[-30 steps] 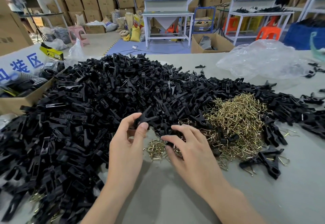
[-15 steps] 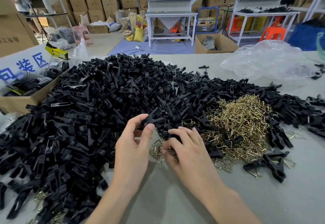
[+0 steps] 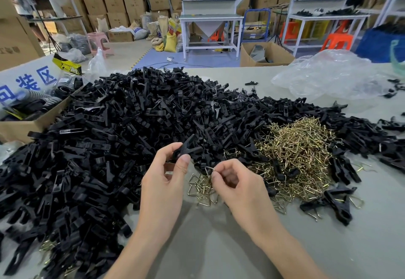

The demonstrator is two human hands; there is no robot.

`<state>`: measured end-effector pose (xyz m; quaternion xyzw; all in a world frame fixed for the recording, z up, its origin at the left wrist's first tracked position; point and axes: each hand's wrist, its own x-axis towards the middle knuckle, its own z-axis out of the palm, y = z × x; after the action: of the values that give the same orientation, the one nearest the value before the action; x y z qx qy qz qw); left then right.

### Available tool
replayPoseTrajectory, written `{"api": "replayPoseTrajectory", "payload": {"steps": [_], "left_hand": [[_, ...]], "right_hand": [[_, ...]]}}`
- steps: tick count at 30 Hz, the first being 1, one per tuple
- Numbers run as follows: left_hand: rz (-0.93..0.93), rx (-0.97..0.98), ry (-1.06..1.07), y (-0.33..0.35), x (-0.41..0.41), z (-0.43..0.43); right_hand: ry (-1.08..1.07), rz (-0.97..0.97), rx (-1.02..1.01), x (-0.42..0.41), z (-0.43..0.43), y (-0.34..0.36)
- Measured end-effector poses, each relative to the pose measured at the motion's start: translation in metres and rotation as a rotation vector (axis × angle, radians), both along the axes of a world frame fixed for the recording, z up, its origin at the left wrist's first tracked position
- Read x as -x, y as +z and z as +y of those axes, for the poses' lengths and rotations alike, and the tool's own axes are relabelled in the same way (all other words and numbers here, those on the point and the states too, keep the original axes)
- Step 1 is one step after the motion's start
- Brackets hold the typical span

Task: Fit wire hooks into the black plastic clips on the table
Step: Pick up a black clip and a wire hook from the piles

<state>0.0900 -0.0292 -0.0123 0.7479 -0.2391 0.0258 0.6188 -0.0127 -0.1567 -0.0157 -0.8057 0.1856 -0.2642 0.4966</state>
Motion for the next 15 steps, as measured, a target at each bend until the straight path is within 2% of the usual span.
{"api": "replayPoseTrajectory", "payload": {"steps": [6, 13, 15], "left_hand": [[0.017, 0.005, -0.024, 0.001, 0.002, 0.0], [0.0, -0.085, -0.142, 0.001, 0.005, -0.001], [-0.033, -0.117, -0.152, 0.0, 0.006, -0.001]], "right_hand": [[-0.022, -0.003, -0.231, -0.002, -0.003, 0.005], [0.003, -0.295, -0.79, -0.002, -0.024, 0.015], [0.029, -0.347, -0.874, -0.003, -0.027, 0.014]]}}
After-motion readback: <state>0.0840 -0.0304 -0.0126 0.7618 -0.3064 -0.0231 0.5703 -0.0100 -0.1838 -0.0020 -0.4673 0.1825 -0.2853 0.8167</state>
